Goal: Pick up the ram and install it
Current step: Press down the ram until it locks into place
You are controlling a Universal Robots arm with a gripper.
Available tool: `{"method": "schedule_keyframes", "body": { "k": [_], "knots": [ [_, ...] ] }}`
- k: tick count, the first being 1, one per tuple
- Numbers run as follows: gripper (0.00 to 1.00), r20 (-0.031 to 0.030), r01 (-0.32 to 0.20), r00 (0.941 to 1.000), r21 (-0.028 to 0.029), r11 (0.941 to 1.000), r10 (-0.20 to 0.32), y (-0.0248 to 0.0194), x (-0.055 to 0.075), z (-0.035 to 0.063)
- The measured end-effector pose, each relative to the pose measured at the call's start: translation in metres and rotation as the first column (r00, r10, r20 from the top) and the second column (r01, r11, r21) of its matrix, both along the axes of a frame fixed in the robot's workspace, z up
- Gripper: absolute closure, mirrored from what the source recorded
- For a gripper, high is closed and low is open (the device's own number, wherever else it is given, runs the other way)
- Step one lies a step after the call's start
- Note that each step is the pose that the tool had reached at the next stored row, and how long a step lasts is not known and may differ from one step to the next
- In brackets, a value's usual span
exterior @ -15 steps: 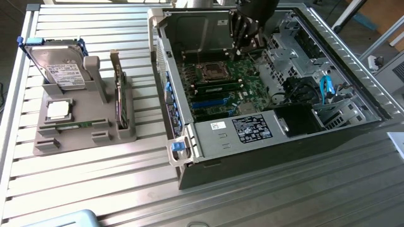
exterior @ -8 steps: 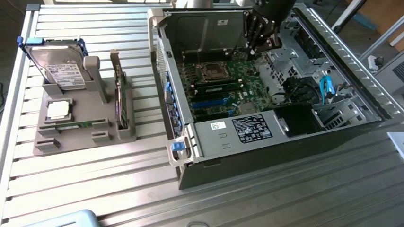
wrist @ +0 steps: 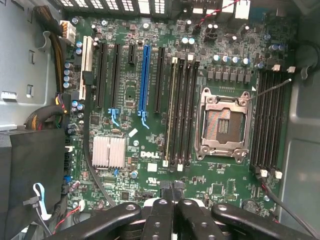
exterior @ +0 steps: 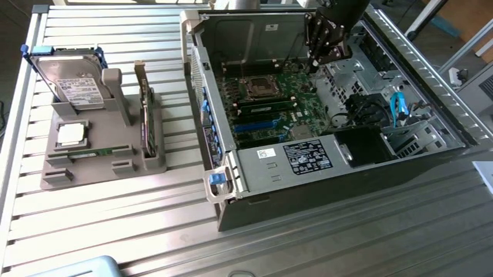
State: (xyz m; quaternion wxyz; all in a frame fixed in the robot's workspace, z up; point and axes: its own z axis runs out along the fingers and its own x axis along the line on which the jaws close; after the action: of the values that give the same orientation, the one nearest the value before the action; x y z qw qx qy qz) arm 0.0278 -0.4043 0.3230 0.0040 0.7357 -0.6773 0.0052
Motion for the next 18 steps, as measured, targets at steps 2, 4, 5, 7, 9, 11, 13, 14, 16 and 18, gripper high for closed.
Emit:
{"method": "schedule_keyframes", "body": {
  "k": [2, 4, 5, 7, 9, 11, 13, 14, 16, 18],
  "knots": [
    [0.89, 0.0, 0.0, 1.0, 0.0, 1.0, 0.0, 0.0, 0.0, 0.0],
    [0.89, 0.0, 0.0, 1.0, -0.0001, 1.0, 0.0, 0.0, 0.0, 0.0],
    [0.89, 0.0, 0.0, 1.0, -0.0001, 1.0, 0.0, 0.0, 0.0, 0.0],
    [0.89, 0.0, 0.0, 1.0, 0.0, 1.0, 0.0, 0.0, 0.0001, 0.0],
    [0.89, 0.0, 0.0, 1.0, -0.0001, 1.0, 0.0, 0.0, 0.0001, 0.0],
    [0.89, 0.0, 0.031, 0.9995, -0.0002, 0.9995, -0.031, 0.0, 0.0001, 0.0],
    [0.89, 0.0, 0.07, 0.9975, -0.0001, 0.9975, -0.07, 0.0, 0.0001, -0.0003],
    [0.89, 0.0, 0.091, 0.9959, -0.0001, 0.9959, -0.091, 0.0, 0.0001, -0.0004],
    [0.89, 0.0, 0.13, 0.9915, -0.0001, 0.9915, -0.13, 0.0, 0.0001, -0.0007],
    [0.89, 0.0, 0.183, 0.9832, -0.0001, 0.9832, -0.183, 0.0, 0.0001, -0.001]
  ]
}}
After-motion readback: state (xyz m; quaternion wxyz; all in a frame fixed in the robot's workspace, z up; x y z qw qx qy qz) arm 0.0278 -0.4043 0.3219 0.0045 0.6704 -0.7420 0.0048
